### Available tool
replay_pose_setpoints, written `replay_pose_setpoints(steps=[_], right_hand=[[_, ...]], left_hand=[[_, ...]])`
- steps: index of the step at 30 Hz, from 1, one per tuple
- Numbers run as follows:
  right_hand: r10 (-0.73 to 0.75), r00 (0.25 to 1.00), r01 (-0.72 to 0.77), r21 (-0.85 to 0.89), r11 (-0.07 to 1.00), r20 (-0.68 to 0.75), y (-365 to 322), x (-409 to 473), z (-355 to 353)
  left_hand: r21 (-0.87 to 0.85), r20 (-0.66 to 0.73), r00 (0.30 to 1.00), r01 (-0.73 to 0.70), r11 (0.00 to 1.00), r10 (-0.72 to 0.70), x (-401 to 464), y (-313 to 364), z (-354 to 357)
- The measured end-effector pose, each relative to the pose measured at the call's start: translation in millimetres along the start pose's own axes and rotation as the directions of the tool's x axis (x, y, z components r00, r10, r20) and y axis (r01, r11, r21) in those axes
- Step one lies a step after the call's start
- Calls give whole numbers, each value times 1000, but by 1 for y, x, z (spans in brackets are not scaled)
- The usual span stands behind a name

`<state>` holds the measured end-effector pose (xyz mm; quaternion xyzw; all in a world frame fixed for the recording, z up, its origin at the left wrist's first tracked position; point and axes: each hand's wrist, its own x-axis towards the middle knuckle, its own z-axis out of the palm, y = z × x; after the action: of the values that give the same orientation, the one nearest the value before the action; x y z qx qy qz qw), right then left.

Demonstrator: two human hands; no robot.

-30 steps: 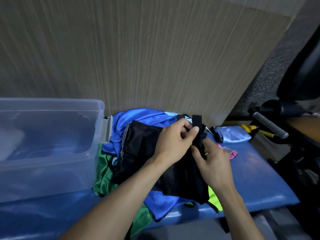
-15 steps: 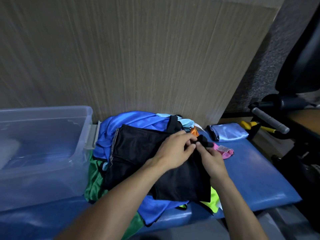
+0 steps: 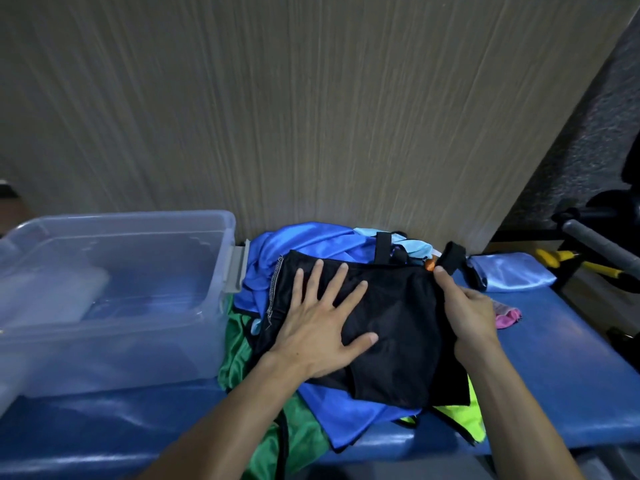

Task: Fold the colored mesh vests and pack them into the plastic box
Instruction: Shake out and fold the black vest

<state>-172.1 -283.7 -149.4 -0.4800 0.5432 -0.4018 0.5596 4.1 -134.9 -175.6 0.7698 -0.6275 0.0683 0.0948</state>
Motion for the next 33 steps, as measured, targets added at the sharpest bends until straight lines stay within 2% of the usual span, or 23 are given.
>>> replay_pose_setpoints(steps=[4, 6, 7, 8, 10, 12, 15, 16, 19, 22, 24, 28, 30, 33], right_hand=[[-125, 983, 114, 84, 990, 136, -24, -27, 18], [-210, 955, 210, 23, 978, 209, -34, -44, 34], [-252, 939, 266, -27, 964, 235, -39, -54, 44], [-292, 922, 323, -89, 942, 256, -41, -62, 54], [-369, 874, 442, -199, 875, 318, -44, -75, 74], [-383, 824, 524, -306, 794, 418, -42, -86, 91], [-369, 737, 645, -428, 633, 566, -32, -98, 105], [-360, 707, 676, -432, 597, 608, -29, -103, 108], [-351, 632, 750, -432, 501, 691, -12, -113, 113], [-276, 618, 761, -471, 446, 736, 6, -118, 114], [-248, 619, 756, -479, 447, 746, 12, -124, 113], [-338, 561, 798, -385, 464, 755, 25, -137, 106], [-385, 521, 834, -357, 422, 762, 32, -140, 102], [-379, 456, 878, -337, 339, 806, 41, -144, 96]], left_hand=[[-86, -37, 999, -31, 996, 28, -2, -8, -5], [-247, -221, 975, -82, 966, 26, -5, -12, -13], [-387, -315, 949, -117, 915, -12, -6, -13, -20], [-557, -363, 928, -145, 818, -83, -6, -13, -26], [-837, -299, 928, -141, 529, -224, -6, -13, -40], [-945, -180, 926, -69, 321, -331, -5, -19, -48], [-989, 55, 908, 106, 101, -415, -4, -37, -49], [-987, 97, 898, 144, 78, -429, -3, -44, -47], [-978, 126, 891, 185, 95, -437, -2, -54, -44], [-965, 146, 875, 228, 127, -461, 0, -53, -41], [-943, 144, 848, 274, 188, -510, 2, -51, -39], [-920, 156, 780, 339, 199, -606, 11, -49, -35], [-917, 160, 767, 348, 193, -621, 15, -50, -30], [-907, 164, 754, 369, 204, -636, 15, -52, -33]])
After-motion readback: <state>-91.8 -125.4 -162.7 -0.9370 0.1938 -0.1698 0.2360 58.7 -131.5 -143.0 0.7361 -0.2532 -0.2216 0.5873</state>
